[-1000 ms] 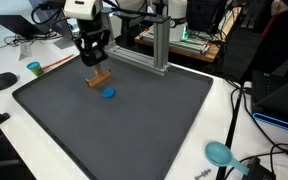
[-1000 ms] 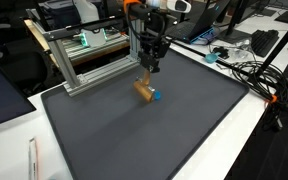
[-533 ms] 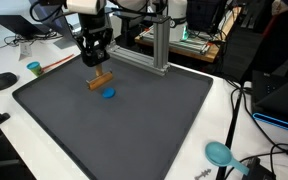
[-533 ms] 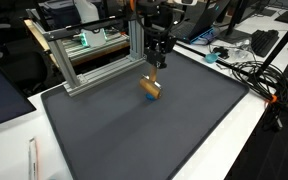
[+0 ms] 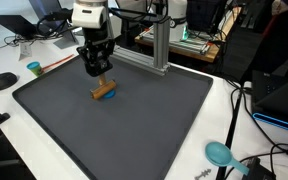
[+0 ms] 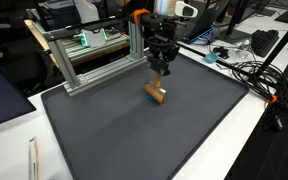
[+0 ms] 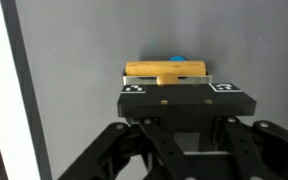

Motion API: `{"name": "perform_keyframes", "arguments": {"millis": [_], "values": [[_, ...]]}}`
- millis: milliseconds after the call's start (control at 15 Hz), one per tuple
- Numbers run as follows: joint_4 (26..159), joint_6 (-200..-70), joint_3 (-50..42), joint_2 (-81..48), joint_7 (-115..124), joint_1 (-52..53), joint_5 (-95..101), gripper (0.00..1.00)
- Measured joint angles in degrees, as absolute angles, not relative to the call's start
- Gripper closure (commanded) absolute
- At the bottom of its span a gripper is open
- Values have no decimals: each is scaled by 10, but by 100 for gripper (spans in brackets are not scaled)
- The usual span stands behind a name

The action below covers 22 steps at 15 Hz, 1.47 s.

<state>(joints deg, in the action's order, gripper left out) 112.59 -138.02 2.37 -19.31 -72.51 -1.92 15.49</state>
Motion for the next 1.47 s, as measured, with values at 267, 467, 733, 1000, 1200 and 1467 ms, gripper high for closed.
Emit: {"name": "perform_keyframes", "arguments": {"millis": [267,467,733,1000,1200,1467], "values": [[1123,-1380,31,-196,-745,-22,131,78],[1121,-1379,31,-198,-756,-23,121,78],[1117,-1376,31,-201,-761,-26,117,78],[1114,-1375,31,-203,-773,-28,106,78],[1111,-1374,32,-205,-776,-29,103,78],[1105,-1369,32,-209,-776,-29,102,78]]}}
